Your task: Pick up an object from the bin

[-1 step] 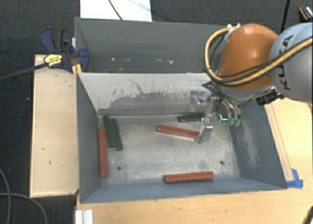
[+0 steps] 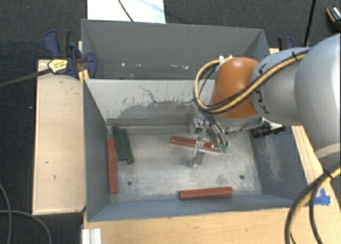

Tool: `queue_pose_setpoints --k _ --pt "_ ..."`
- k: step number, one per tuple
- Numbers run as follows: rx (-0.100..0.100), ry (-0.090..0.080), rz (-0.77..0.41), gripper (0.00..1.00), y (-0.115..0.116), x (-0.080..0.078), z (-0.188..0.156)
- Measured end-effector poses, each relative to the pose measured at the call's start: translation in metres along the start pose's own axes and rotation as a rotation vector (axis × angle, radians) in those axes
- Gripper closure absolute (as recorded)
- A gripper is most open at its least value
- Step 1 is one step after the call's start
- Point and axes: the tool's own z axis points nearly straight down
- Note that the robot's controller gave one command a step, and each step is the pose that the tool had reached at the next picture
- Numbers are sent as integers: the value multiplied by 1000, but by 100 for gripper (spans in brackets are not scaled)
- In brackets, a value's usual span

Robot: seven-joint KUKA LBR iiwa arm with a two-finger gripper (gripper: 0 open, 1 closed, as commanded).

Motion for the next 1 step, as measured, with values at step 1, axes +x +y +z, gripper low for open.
queue_pose_setpoints --k 1 --pt "-1 -6 0 100 0 -2 -4"
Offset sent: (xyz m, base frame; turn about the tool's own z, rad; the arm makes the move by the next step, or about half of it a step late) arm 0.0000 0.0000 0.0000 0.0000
